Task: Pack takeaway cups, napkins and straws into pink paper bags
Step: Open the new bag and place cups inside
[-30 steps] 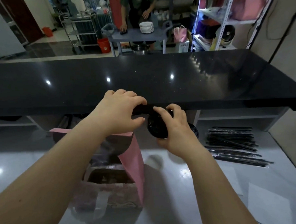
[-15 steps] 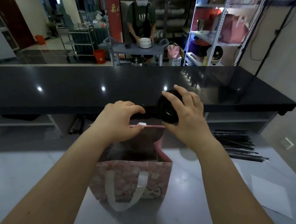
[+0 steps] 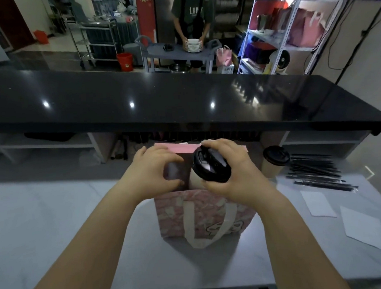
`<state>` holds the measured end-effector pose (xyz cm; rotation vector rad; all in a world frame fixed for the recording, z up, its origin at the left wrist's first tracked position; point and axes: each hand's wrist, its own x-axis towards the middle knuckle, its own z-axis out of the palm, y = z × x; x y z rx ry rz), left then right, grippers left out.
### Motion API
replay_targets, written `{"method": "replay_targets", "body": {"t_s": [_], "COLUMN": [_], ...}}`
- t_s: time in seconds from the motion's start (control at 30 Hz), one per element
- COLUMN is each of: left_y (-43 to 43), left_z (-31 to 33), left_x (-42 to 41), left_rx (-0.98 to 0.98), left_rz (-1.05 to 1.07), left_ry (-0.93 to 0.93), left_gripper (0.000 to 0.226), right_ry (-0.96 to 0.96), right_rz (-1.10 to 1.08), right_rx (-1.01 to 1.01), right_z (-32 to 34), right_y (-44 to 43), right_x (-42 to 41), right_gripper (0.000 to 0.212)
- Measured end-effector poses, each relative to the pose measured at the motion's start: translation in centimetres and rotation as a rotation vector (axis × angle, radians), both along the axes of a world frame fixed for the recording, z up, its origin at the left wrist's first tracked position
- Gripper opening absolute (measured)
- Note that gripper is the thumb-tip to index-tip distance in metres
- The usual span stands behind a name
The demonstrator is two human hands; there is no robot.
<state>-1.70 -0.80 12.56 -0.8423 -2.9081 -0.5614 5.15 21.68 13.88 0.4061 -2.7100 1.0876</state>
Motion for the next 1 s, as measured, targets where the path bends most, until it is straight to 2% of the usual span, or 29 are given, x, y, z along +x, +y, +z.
{"method": "replay_targets", "body": {"t_s": [0.13, 0.23, 0.3, 0.37, 0.43, 0.6, 1.0], "left_y": [-0.7, -0.7, -0.8, -0.8, -0.7, -0.1, 0.2], "left_z": [-1.1, -1.7, -1.9, -2.1, -2.3, -2.4, -3.4], "left_x": [1.2, 1.8, 2.2, 2.7, 3.4, 3.8, 3.5], "left_rx": [-0.014, -0.044, -0.100, -0.176, -0.193, -0.192, -0.286], "left_rz": [-0.027, -0.068, -0.081, -0.109, -0.150, -0.165, -0.078], "left_ry": [-0.130, -0.166, -0.184, -0.182, -0.154, -0.100, -0.032], "left_gripper": [0.107, 0.125, 0.132, 0.136, 0.139, 0.140, 0.133], "right_ry": [-0.170, -0.308, -0.314, -0.306, -0.305, -0.336, -0.317], "right_rz": [0.028, 0.067, 0.026, -0.065, -0.118, -0.081, -0.032], "right_rx": [0.136, 0.255, 0.404, 0.530, 0.567, 0.378, 0.407], "right_z": [-0.8, -1.9, -3.0, -4.0, -4.7, -6.5, -10.5], "right_y": [-0.1, -0.3, -1.0, -1.8, -2.5, -4.2, -4.5], "right_x": [0.4, -0.1, -0.7, -1.5, -2.2, -3.0, -2.6], "right_gripper": [0.067, 0.072, 0.081, 0.087, 0.087, 0.102, 0.097]}}
